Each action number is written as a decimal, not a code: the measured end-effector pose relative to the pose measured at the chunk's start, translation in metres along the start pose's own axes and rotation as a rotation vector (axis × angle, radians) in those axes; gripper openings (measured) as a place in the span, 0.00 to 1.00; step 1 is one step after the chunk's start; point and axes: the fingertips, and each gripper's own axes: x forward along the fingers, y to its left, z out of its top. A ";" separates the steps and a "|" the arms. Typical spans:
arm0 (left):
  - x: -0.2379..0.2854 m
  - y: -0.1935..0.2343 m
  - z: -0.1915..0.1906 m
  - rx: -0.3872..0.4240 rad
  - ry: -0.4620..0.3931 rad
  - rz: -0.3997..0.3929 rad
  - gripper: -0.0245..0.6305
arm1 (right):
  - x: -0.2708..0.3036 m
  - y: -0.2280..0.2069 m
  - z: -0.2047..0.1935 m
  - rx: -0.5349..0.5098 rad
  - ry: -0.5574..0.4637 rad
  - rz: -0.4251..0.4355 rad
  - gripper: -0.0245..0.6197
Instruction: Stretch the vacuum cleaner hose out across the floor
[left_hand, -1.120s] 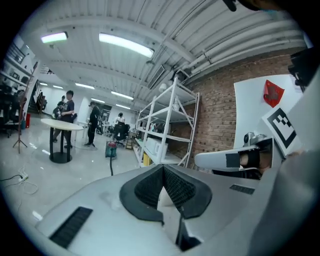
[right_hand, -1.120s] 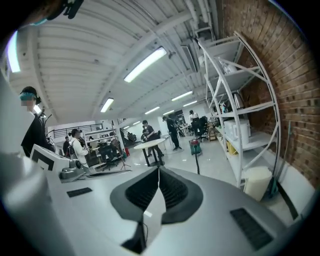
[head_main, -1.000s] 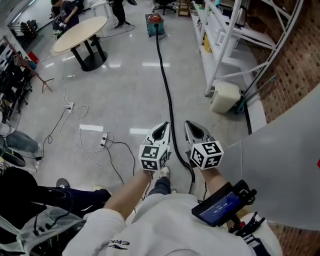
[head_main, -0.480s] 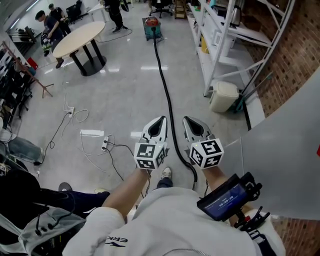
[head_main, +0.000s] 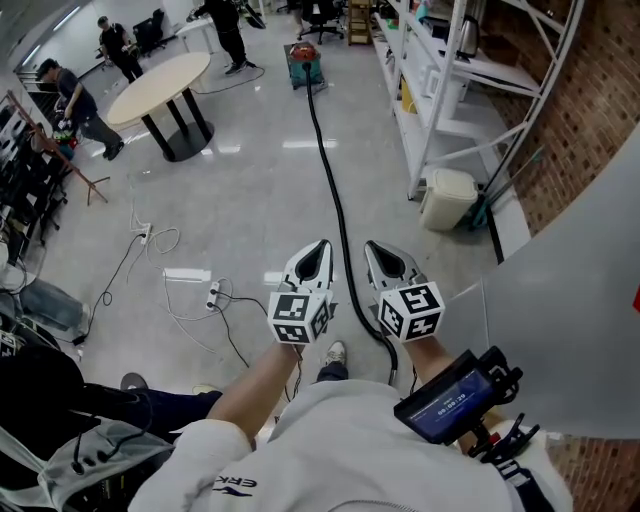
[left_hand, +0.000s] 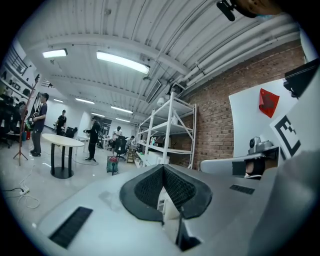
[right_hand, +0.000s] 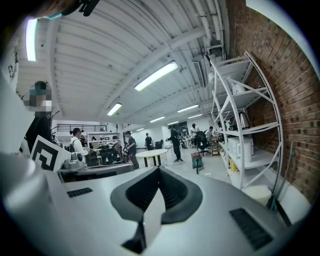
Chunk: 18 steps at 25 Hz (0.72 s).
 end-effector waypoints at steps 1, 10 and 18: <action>0.000 0.000 0.000 0.000 0.000 0.001 0.04 | 0.000 -0.001 0.000 0.000 0.000 -0.001 0.04; 0.004 -0.010 0.000 0.001 0.002 -0.008 0.04 | -0.004 -0.007 -0.001 0.002 0.002 -0.006 0.04; 0.007 -0.011 -0.008 0.000 0.005 -0.017 0.04 | -0.002 -0.009 -0.009 0.002 0.006 -0.010 0.04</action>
